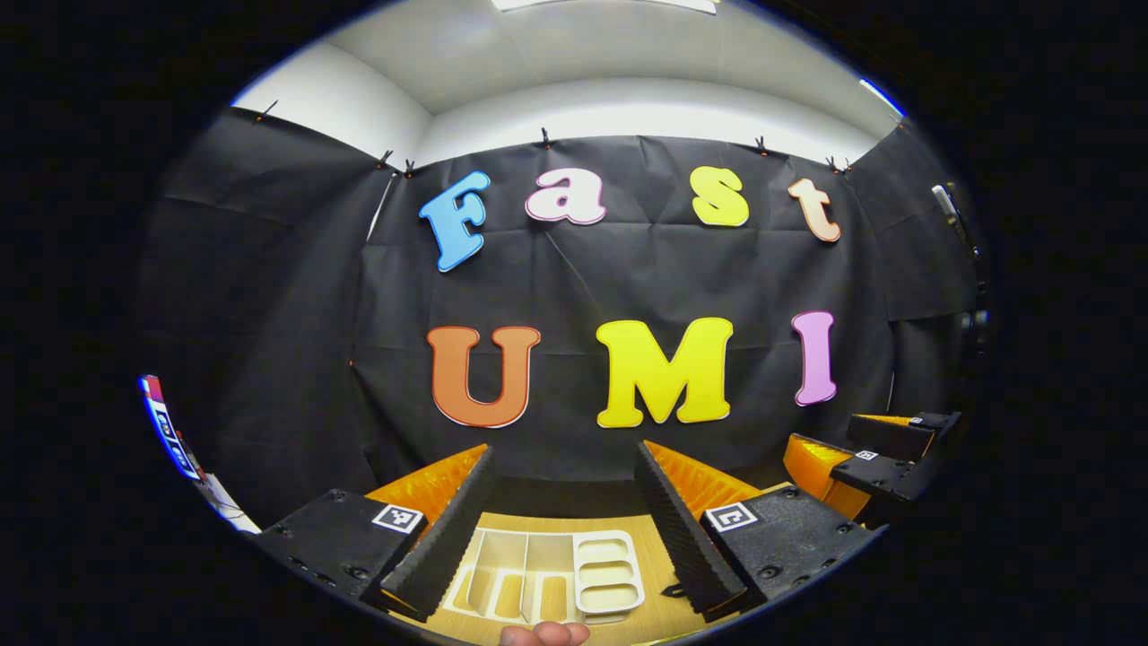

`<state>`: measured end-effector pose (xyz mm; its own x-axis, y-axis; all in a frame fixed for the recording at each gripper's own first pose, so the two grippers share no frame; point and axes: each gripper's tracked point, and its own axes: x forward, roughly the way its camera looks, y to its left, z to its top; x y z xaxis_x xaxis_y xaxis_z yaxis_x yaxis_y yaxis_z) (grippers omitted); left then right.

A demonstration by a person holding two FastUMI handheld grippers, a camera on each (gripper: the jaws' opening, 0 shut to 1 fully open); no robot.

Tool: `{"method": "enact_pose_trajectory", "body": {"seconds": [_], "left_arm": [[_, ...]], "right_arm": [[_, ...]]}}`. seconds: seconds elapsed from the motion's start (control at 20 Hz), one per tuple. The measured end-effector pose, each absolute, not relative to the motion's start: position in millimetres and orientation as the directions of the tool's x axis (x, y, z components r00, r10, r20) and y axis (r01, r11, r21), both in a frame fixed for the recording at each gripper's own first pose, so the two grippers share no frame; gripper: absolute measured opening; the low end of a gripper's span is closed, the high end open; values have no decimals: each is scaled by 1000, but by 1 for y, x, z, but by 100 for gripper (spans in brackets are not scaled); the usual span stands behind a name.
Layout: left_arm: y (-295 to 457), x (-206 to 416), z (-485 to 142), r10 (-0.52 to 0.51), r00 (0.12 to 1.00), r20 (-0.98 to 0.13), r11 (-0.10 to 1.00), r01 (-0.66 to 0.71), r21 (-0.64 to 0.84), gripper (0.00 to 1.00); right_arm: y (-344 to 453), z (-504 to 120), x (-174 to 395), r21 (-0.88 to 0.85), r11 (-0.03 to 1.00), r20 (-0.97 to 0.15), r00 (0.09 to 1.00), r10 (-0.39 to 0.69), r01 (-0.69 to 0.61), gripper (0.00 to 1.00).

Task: Open the schoolbag, grab two books from the bookshelf and put them into the schoolbag.

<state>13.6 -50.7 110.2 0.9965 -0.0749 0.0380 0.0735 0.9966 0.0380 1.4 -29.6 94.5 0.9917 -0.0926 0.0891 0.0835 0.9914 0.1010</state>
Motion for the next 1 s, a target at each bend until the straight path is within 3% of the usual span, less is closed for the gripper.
{"method": "enact_pose_trajectory", "body": {"seconds": [0.15, 1.0], "left_arm": [[-41, 16, 108, -59, 998, 24, 994, 56, 95, 98], [-18, 17, 102, -27, 1000, 13, 999, 27, -42, 98]], "right_arm": [[-29, 94, -2, 111, 990, 102, 990, -97, 86, 93], [-23, 95, -5, 107, 989, 122, 986, -112, 100, 96]]}}
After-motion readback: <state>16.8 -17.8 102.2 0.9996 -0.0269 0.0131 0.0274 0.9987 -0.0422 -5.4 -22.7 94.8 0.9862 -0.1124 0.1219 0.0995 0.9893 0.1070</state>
